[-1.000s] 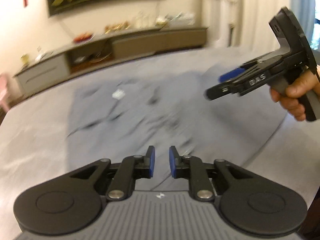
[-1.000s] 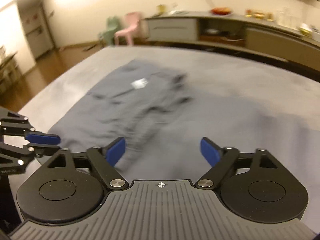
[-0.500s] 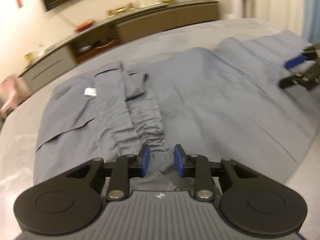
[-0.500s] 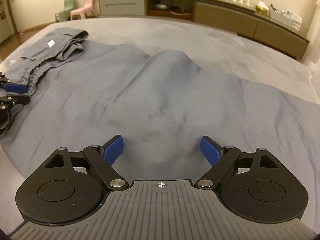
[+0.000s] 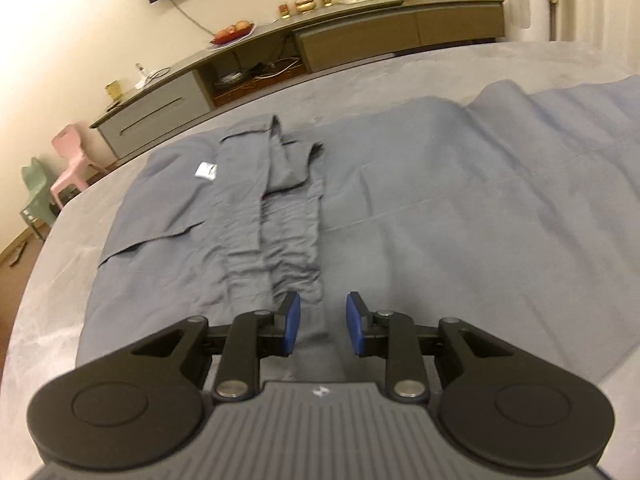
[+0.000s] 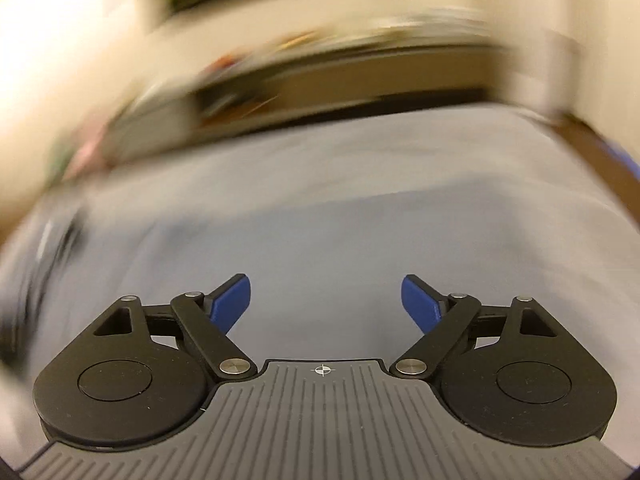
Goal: Fold clothes
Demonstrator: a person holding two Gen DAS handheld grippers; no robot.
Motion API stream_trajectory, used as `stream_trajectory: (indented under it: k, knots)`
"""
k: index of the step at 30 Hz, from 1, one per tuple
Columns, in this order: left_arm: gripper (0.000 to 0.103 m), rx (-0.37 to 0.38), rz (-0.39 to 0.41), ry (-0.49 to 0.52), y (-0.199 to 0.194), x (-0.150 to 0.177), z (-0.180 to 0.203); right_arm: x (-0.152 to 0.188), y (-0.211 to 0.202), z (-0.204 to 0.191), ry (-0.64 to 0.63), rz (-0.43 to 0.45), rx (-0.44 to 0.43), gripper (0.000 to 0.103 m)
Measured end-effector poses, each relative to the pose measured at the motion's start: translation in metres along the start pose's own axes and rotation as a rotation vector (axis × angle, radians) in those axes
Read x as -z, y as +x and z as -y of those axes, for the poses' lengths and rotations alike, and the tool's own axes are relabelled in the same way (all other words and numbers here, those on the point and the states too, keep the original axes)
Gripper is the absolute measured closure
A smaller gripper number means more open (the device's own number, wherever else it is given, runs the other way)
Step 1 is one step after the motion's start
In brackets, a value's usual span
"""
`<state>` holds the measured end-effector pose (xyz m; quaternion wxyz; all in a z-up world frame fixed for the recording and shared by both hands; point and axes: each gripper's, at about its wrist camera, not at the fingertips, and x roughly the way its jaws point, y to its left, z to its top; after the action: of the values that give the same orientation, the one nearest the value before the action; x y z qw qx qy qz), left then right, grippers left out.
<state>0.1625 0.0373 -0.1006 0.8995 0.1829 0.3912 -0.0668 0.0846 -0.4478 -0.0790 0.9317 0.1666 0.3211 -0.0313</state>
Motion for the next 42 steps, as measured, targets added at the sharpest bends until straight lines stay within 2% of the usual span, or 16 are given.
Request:
stream_trajectory:
  k: [3, 5, 10, 12, 13, 14, 16, 17, 21, 23, 25, 29, 34, 36, 38, 42]
  knots:
    - [0.076, 0.035, 0.050, -0.022, -0.019, -0.005, -0.002, -0.007, -0.040, 0.085, 0.291, 0.081, 0.058, 0.019]
    - [0.075, 0.065, 0.091, -0.045, -0.029, -0.009, -0.002, 0.001, -0.046, 0.115, 0.357, 0.051, 0.077, 0.019]
    - [0.074, 0.080, 0.080, -0.026, -0.028, -0.013, 0.008, 0.015, -0.016, 0.107, 0.216, -0.071, 0.084, 0.023]
    - [0.074, 0.081, 0.072, -0.009, -0.026, -0.011, 0.013, 0.014, 0.002, 0.094, 0.161, -0.079, 0.100, 0.029]
    - [0.074, 0.079, 0.072, 0.000, -0.025, -0.011, 0.016, 0.015, 0.008, 0.088, 0.129, -0.076, 0.107, 0.037]
    - [0.073, 0.078, 0.072, 0.009, -0.025, -0.010, 0.019, 0.017, 0.011, 0.082, 0.084, -0.071, 0.118, 0.061]
    - [0.073, 0.079, 0.075, 0.010, -0.026, -0.009, 0.020, 0.020, 0.016, 0.074, 0.063, -0.084, 0.093, 0.099]
    - [0.073, 0.082, 0.075, 0.007, -0.026, -0.009, 0.019, 0.021, 0.014, 0.070, 0.055, -0.079, 0.085, 0.102]
    - [0.073, 0.089, 0.086, -0.001, -0.028, -0.010, 0.016, 0.020, -0.009, 0.036, -0.088, 0.047, 0.105, 0.103]
    - [0.073, 0.096, 0.099, -0.001, -0.031, -0.010, 0.017, 0.020, -0.025, 0.000, -0.218, 0.128, 0.066, 0.103]
    - [0.073, 0.102, 0.101, 0.005, -0.032, -0.010, 0.019, 0.027, -0.034, -0.039, -0.317, 0.157, 0.008, 0.103]
    - [0.073, 0.110, 0.091, 0.026, -0.031, -0.008, 0.024, 0.060, -0.019, -0.110, -0.507, 0.073, -0.075, 0.103]
    - [0.073, 0.119, 0.080, 0.046, -0.028, -0.006, 0.030, 0.095, 0.011, -0.142, -0.633, -0.043, -0.105, 0.103]
    - [0.073, 0.121, 0.082, 0.055, -0.029, -0.005, 0.032, 0.099, 0.018, -0.142, -0.658, -0.062, -0.118, 0.092]
    - [0.073, 0.127, 0.095, 0.054, -0.031, -0.005, 0.033, 0.094, 0.014, -0.137, -0.659, -0.089, -0.149, 0.068]
    - [0.073, 0.189, 0.172, 0.000, -0.049, -0.008, 0.030, 0.056, -0.018, -0.104, -0.447, -0.054, -0.310, 0.064]
